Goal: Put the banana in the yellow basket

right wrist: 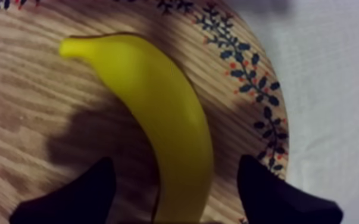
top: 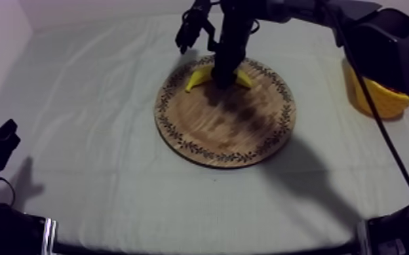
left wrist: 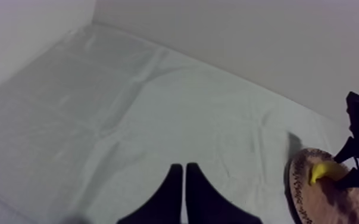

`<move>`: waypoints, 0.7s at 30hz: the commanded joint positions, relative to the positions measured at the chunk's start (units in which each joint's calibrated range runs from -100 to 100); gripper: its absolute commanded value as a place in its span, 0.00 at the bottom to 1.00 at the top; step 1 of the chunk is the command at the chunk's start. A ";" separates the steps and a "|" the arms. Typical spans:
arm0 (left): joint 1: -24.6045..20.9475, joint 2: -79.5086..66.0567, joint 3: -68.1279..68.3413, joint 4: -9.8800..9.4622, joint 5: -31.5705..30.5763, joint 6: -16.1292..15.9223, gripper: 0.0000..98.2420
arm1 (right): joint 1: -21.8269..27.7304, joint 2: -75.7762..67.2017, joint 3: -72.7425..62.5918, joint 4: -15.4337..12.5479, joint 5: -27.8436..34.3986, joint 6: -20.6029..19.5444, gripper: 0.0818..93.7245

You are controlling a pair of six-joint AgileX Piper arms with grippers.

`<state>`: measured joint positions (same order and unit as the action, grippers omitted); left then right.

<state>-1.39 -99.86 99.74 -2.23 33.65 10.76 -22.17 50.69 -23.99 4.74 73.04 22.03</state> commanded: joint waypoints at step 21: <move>-0.02 0.03 0.04 0.01 -0.02 0.01 0.00 | -0.41 -4.96 0.96 -2.08 5.24 0.89 0.24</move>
<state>-1.39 -99.86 99.74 -2.23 33.65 10.76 -22.57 49.31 -25.03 2.80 78.36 22.87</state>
